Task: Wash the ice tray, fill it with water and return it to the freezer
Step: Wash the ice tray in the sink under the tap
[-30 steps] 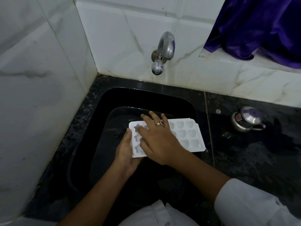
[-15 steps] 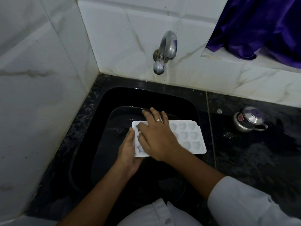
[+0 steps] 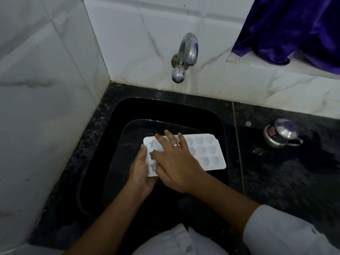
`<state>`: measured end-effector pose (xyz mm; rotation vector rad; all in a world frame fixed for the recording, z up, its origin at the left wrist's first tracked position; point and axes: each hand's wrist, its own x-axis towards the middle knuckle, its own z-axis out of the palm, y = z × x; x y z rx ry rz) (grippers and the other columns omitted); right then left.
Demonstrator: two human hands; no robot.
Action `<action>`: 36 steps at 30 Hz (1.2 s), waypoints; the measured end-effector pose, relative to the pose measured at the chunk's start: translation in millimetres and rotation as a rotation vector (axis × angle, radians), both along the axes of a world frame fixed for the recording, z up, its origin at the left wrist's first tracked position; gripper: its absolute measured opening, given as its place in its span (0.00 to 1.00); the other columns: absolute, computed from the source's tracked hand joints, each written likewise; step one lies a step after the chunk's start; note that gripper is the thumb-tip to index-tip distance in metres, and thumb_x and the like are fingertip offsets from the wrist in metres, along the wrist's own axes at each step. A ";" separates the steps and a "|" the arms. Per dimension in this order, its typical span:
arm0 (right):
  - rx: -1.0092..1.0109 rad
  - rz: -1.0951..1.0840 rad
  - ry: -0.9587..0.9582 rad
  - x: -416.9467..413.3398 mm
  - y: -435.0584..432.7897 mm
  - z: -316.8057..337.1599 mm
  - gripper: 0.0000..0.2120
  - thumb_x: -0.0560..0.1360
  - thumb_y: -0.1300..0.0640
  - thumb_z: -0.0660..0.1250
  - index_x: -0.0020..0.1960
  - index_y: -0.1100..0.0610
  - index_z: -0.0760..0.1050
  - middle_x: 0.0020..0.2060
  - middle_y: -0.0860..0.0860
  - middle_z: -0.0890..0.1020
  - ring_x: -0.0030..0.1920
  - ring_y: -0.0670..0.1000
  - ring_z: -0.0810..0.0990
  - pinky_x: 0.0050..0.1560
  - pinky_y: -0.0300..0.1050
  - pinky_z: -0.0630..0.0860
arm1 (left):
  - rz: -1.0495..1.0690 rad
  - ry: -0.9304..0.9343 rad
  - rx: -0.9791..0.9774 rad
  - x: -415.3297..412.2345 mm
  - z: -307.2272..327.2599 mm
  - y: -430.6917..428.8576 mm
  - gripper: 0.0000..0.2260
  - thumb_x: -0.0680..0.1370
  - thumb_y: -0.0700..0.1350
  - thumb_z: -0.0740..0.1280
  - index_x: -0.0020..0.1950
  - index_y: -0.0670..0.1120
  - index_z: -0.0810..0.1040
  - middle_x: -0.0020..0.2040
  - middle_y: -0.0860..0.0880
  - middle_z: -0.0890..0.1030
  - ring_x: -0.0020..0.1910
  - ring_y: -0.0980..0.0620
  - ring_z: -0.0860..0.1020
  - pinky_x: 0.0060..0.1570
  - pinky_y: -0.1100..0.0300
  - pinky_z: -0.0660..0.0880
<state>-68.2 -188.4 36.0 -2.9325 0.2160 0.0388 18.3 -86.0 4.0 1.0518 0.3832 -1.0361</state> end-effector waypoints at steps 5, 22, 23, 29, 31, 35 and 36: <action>-0.019 0.030 -0.032 -4.6 -10.6 -1.3 0.22 0.80 0.46 0.55 0.70 0.45 0.76 0.80 0.59 0.62 0.81 0.64 0.54 0.79 0.71 0.47 | 0.012 0.009 -0.025 3.9 -2.4 2.3 0.28 0.85 0.61 0.59 0.67 0.38 0.81 0.60 0.37 0.86 0.52 0.42 0.87 0.48 0.49 0.86; -0.013 0.061 -0.054 -2.7 -10.2 -0.9 0.22 0.79 0.47 0.55 0.70 0.48 0.76 0.80 0.59 0.62 0.82 0.64 0.53 0.79 0.70 0.48 | -0.011 -0.011 -0.037 7.4 -10.3 5.4 0.29 0.86 0.62 0.57 0.70 0.39 0.79 0.65 0.36 0.83 0.62 0.39 0.84 0.57 0.47 0.82; -0.002 0.045 -0.061 -1.4 -13.1 1.3 0.21 0.79 0.47 0.55 0.67 0.47 0.78 0.80 0.59 0.63 0.82 0.64 0.53 0.79 0.70 0.48 | -0.022 -0.023 -0.037 6.7 -9.9 5.2 0.29 0.86 0.62 0.56 0.70 0.39 0.79 0.64 0.36 0.83 0.60 0.39 0.84 0.56 0.47 0.83; -0.027 0.067 -0.042 0.0 -0.7 -3.3 0.23 0.79 0.48 0.54 0.68 0.53 0.78 0.80 0.58 0.63 0.82 0.63 0.53 0.79 0.69 0.51 | -0.009 -0.028 -0.027 3.6 -9.0 2.9 0.26 0.86 0.61 0.58 0.67 0.41 0.81 0.64 0.37 0.84 0.60 0.41 0.85 0.57 0.48 0.82; -0.034 0.071 -0.054 -1.9 -10.5 -0.8 0.22 0.79 0.47 0.54 0.69 0.49 0.77 0.80 0.59 0.63 0.81 0.64 0.54 0.79 0.70 0.49 | -0.004 -0.008 -0.046 5.7 -8.6 5.1 0.28 0.85 0.61 0.57 0.69 0.40 0.80 0.65 0.36 0.83 0.60 0.40 0.84 0.55 0.47 0.83; -0.004 0.017 -0.068 8.3 0.7 2.2 0.22 0.79 0.47 0.52 0.58 0.54 0.81 0.79 0.59 0.65 0.81 0.63 0.55 0.77 0.70 0.54 | -0.041 -0.066 -0.031 0.9 -6.5 0.3 0.27 0.86 0.60 0.56 0.69 0.41 0.80 0.63 0.38 0.85 0.58 0.43 0.86 0.52 0.51 0.84; -0.012 0.035 -0.062 7.1 4.1 -0.2 0.23 0.79 0.47 0.53 0.61 0.56 0.80 0.79 0.59 0.65 0.81 0.63 0.55 0.77 0.70 0.54 | -0.029 -0.056 -0.039 1.6 -5.8 0.2 0.27 0.86 0.60 0.56 0.70 0.41 0.80 0.64 0.38 0.84 0.58 0.43 0.86 0.54 0.51 0.83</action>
